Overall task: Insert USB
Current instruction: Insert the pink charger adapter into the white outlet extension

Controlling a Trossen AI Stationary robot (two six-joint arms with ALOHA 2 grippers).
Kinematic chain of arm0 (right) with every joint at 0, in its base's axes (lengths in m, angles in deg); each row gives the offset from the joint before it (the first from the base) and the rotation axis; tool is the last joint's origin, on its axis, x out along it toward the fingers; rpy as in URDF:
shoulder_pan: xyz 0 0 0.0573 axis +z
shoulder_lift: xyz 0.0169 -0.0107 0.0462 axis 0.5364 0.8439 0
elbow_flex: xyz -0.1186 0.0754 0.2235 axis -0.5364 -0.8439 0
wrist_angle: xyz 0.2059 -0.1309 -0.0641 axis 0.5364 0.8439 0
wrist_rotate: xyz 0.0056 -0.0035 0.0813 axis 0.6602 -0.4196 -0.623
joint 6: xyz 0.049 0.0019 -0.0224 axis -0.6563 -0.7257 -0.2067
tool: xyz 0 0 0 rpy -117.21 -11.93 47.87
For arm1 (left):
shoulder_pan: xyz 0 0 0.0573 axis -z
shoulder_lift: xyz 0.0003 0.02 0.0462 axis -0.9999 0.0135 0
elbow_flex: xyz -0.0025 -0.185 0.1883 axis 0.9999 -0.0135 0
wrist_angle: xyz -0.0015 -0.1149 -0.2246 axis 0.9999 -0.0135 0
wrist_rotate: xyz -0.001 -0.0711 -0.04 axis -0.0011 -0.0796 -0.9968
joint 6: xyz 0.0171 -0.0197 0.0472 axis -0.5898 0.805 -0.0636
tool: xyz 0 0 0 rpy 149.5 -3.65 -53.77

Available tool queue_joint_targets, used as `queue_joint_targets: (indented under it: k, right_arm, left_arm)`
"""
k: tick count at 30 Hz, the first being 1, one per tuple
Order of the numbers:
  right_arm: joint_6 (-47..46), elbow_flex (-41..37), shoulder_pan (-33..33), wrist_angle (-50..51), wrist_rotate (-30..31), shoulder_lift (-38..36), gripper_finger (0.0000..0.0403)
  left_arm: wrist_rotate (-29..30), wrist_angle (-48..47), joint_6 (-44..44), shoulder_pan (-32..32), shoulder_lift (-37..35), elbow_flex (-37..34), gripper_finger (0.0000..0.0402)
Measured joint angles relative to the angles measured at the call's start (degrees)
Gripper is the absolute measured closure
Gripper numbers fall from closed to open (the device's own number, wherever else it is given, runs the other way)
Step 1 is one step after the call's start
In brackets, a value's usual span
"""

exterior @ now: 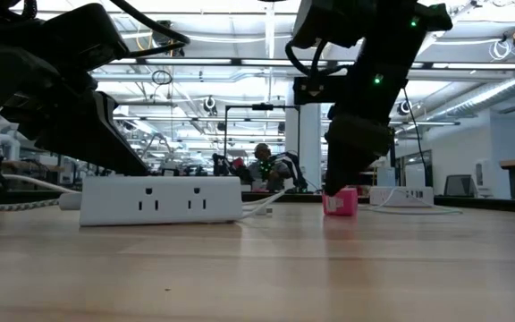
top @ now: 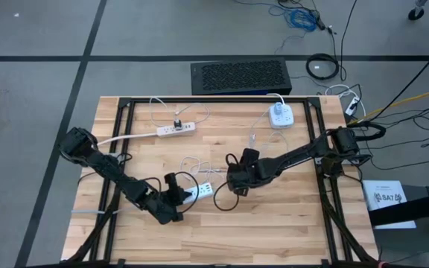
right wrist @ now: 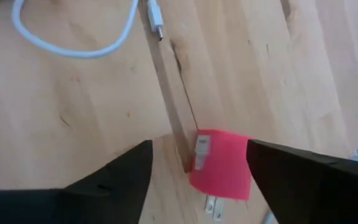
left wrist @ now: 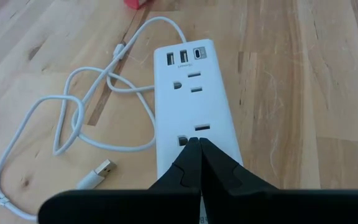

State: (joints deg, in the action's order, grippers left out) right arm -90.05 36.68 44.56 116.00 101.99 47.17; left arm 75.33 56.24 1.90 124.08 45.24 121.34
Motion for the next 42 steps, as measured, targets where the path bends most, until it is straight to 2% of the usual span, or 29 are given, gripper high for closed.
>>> queue_joint_targets:
  k: [4, 9, 15, 22, 33, 42]
  right_arm:
    - [-0.02, 1.62, 0.00, 1.79, -0.64, 0.04, 0.0142]
    - [-0.76, 6.32, -1.01, 8.89, -0.23, 0.02, 0.0128]
    - [-2.60, 7.60, -4.95, 12.98, -2.30, 0.00, 0.0150]
    - [-0.89, 7.60, -8.86, 11.59, -13.41, 0.00, 0.0181]
    - [1.70, 7.60, -11.10, 11.58, -16.19, 0.00, 0.0153]
    - [2.14, 7.58, -12.22, 11.60, -18.73, 0.00, 0.0150]
  left_arm:
    - [0.00, 0.00, 0.00, 0.00, 0.00, 0.00, 0.0401]
    - [0.00, 0.00, 0.00, 0.00, 0.00, 0.00, 0.0401]
    - [0.00, 0.01, 0.00, 0.00, 0.00, 0.00, 0.0401]
    - [0.00, 0.00, 0.00, 0.00, 0.00, 0.00, 0.0401]
    - [-0.02, 0.00, -0.04, 0.00, 0.02, 0.00, 0.0401]
    - [-0.04, 0.00, -0.06, 0.00, 0.02, 0.00, 0.0401]
